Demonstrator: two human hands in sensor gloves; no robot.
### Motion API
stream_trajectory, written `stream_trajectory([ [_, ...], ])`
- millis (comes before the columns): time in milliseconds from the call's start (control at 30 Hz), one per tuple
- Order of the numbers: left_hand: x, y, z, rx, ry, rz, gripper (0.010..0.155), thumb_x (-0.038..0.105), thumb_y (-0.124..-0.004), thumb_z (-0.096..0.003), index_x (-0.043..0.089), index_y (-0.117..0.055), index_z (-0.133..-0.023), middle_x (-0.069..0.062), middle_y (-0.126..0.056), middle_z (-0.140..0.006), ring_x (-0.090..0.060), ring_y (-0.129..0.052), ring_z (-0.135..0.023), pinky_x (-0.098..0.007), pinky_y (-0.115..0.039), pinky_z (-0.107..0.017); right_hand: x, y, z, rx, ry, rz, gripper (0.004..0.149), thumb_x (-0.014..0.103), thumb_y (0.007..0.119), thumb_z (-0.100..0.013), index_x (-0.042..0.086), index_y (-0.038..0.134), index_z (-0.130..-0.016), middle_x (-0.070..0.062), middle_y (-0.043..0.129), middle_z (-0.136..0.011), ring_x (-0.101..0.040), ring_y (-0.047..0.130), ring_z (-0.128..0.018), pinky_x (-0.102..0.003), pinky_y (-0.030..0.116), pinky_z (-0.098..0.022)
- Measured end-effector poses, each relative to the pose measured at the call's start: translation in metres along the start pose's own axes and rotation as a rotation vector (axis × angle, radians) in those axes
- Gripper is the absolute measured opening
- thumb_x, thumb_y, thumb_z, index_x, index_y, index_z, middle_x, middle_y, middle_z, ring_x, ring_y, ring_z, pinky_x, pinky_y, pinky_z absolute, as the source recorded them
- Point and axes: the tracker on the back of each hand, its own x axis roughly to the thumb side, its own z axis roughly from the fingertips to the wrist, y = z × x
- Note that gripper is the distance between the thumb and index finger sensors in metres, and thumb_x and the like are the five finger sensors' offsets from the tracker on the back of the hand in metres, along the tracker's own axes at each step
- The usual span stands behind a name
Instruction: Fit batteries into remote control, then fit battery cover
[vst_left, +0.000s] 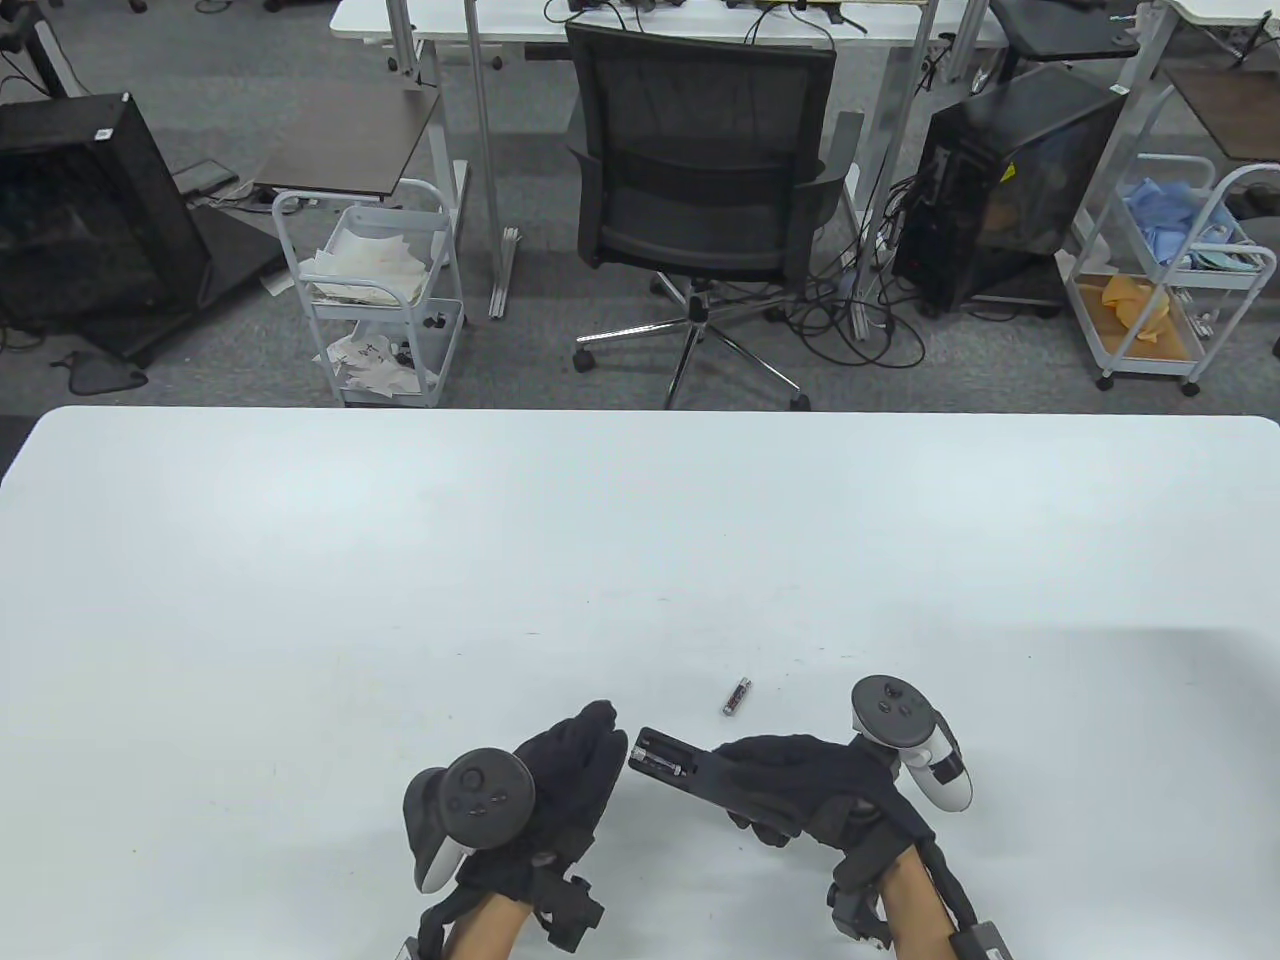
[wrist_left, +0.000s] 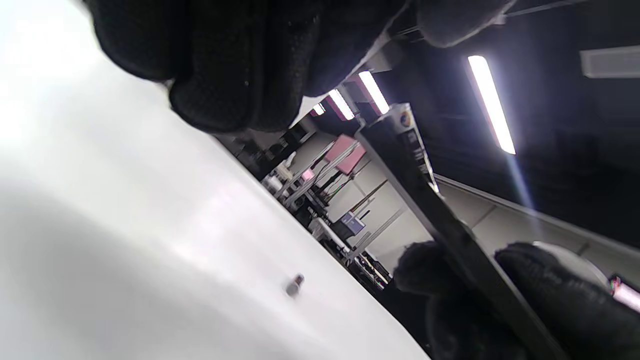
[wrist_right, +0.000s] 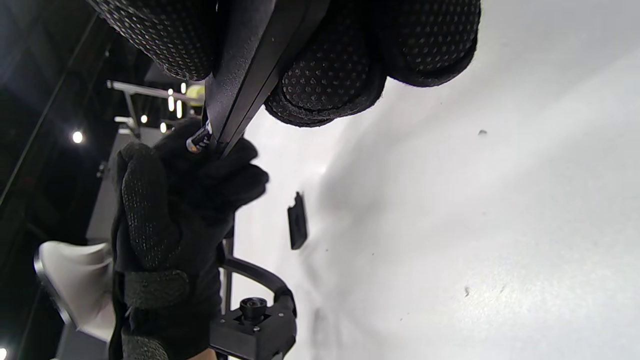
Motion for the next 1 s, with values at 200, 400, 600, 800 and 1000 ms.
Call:
stream_trajectory([
  [200, -0.019, -0.014, -0.003, -0.207, 0.115, 0.359, 0.067, 0.055, -0.056, -0.0629, 0.002, -0.076, -0.098, -0.030, -0.090, -0.081, -0.035, -0.096, -0.061, -0.060, -0.073, -0.055, 0.001, 0.003, -0.001, 0.044, -0.042, -0.037, 0.053, 0.042, 0.078, -0.057, 0.015, 0.073, -0.102, -0.011, 0.095, -0.077, -0.018, 0.096, -0.049, -0.039, 0.081, -0.049],
  [400, -0.017, -0.018, -0.005, -0.244, 0.097, 0.348, 0.065, 0.054, -0.057, -0.0632, 0.003, -0.076, -0.099, -0.029, -0.090, -0.082, -0.034, -0.096, -0.062, -0.059, -0.072, -0.056, 0.001, 0.004, -0.001, 0.043, -0.038, -0.019, 0.052, 0.042, 0.078, -0.056, 0.015, 0.073, -0.101, -0.010, 0.096, -0.077, -0.018, 0.096, -0.049, -0.039, 0.081, -0.049],
  [600, -0.019, -0.020, -0.006, -0.250, 0.092, 0.390, 0.065, 0.054, -0.058, -0.0634, 0.003, -0.074, -0.100, -0.029, -0.088, -0.084, -0.035, -0.095, -0.064, -0.060, -0.071, -0.057, 0.000, 0.004, -0.002, 0.039, -0.028, -0.016, 0.052, 0.042, 0.078, -0.057, 0.016, 0.073, -0.101, -0.010, 0.095, -0.077, -0.018, 0.095, -0.049, -0.039, 0.081, -0.049],
  [800, -0.025, -0.028, -0.005, -0.280, 0.135, 0.549, 0.065, 0.057, -0.059, -0.0635, 0.005, -0.074, -0.099, -0.026, -0.090, -0.082, -0.032, -0.096, -0.063, -0.058, -0.074, -0.056, -0.002, 0.006, -0.004, 0.058, -0.020, -0.025, 0.052, 0.042, 0.078, -0.057, 0.016, 0.073, -0.101, -0.010, 0.095, -0.077, -0.018, 0.095, -0.049, -0.039, 0.081, -0.050],
  [1000, -0.028, -0.034, -0.005, -0.300, 0.164, 0.707, 0.065, 0.059, -0.060, -0.0637, 0.005, -0.075, -0.098, -0.025, -0.091, -0.081, -0.031, -0.097, -0.062, -0.058, -0.074, -0.056, -0.004, 0.006, -0.006, 0.076, -0.020, -0.064, 0.052, 0.043, 0.078, -0.057, 0.016, 0.072, -0.102, -0.010, 0.095, -0.077, -0.018, 0.095, -0.049, -0.039, 0.081, -0.050],
])
